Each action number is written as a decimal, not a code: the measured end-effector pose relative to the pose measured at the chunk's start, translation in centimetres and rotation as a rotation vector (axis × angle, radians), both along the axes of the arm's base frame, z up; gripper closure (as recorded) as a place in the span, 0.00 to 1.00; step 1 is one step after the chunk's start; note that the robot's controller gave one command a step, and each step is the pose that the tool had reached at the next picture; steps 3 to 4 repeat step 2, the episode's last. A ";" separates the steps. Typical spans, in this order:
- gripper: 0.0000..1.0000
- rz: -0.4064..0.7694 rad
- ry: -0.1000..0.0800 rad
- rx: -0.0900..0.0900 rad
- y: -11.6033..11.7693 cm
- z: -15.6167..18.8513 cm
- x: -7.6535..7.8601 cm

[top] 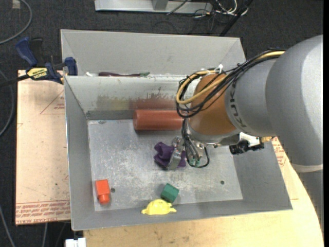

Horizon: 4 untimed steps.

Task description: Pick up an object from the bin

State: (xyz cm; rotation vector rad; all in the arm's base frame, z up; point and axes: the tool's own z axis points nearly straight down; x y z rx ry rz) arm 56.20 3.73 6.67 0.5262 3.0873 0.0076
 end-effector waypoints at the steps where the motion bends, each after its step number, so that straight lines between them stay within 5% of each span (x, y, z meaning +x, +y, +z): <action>1: 1.00 0.001 0.004 0.000 0.0 1.0 -0.1; 4: 1.00 0.001 0.001 0.000 0.0 2.2 0.0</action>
Offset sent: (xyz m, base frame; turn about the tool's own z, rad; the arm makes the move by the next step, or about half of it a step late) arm 0.0002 0.0000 0.0359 0.0000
